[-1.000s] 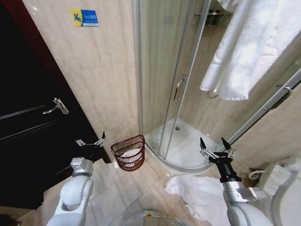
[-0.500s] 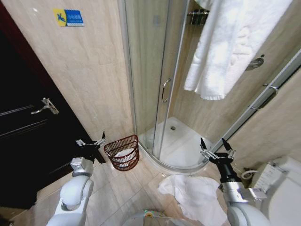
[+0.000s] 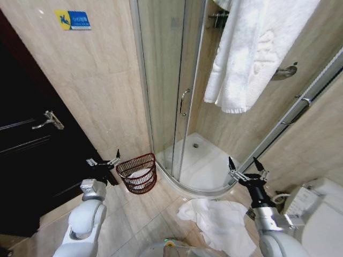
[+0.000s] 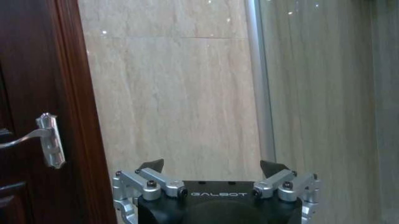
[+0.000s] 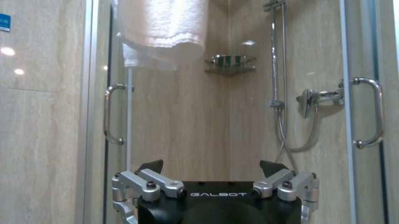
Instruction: Discard the used towel into the hamper.
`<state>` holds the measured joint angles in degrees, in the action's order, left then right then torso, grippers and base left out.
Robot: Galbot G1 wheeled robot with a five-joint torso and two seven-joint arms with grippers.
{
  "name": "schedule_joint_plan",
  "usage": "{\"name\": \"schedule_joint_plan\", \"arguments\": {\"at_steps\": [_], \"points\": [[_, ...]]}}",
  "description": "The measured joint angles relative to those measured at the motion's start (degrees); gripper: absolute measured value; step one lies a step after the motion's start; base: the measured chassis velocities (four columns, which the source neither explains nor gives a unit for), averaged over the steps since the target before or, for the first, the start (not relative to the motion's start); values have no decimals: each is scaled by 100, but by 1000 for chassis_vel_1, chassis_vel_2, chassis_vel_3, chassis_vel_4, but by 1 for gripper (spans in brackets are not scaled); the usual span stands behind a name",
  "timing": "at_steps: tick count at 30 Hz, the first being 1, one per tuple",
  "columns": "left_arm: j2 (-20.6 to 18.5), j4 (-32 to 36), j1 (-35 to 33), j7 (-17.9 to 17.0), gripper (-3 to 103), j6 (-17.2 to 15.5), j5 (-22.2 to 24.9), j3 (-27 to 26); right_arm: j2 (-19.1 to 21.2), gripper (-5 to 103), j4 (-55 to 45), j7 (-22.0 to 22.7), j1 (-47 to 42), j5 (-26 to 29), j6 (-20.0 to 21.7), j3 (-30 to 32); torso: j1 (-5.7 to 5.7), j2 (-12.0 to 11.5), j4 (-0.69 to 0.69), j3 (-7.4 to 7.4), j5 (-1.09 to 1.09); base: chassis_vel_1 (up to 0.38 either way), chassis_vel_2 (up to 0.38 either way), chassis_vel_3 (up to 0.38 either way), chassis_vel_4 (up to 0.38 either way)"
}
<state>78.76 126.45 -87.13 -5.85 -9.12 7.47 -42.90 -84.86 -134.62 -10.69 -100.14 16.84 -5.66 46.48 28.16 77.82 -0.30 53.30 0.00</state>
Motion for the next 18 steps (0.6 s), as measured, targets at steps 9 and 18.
{"name": "schedule_joint_plan", "arguments": {"at_steps": [9, 18], "points": [[0, 0, 0, 0, 100, 0, 0, 0, 5, 100, -8, 4, -18, 4, -3, 19, 0, 0, 0, 0, 0, -99, -94, 95, 83], [0, 0, 0, 0, 100, 0, 0, 0, 9, 100, 10, 23, 19, 35, -94, 23, 0, 0, 0, 0, 1, -52, -63, 62, 60]]}}
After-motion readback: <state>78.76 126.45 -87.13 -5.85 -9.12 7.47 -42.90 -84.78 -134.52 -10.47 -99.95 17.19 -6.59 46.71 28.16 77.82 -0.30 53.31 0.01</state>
